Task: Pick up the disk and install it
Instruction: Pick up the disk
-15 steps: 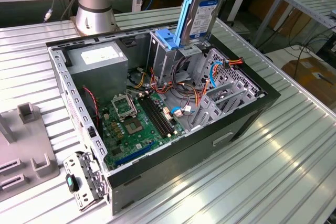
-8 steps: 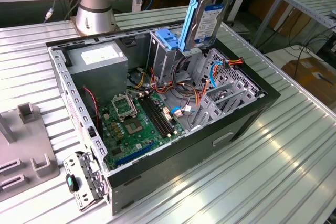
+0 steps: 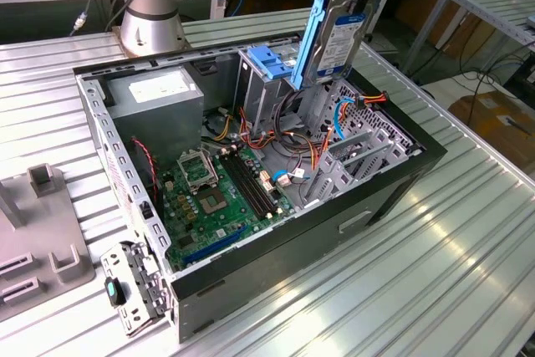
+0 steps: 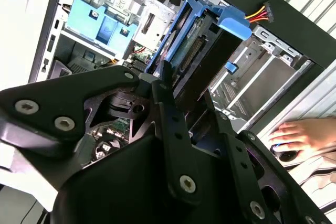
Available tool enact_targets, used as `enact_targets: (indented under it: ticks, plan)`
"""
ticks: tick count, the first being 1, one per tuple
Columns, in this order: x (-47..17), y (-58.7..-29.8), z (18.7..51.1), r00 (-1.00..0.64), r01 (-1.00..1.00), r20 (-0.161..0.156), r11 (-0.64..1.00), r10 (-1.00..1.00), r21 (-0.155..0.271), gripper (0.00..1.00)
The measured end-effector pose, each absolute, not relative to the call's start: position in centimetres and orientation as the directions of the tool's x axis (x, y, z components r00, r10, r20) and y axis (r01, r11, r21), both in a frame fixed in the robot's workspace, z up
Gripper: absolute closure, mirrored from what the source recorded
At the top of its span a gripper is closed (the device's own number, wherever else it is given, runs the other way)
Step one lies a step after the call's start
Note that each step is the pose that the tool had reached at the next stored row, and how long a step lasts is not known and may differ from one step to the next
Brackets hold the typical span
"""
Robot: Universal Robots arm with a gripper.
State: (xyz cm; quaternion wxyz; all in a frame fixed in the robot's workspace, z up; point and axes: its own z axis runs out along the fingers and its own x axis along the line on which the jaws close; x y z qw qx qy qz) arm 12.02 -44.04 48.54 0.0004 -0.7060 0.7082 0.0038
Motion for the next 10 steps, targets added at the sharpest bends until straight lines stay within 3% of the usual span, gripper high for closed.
enact_targets:
  ticks: [10]
  plan:
    - [12.02,-44.06,49.02,-0.003,-1.000,-0.006,0.003,-1.000,0.005,0.65]
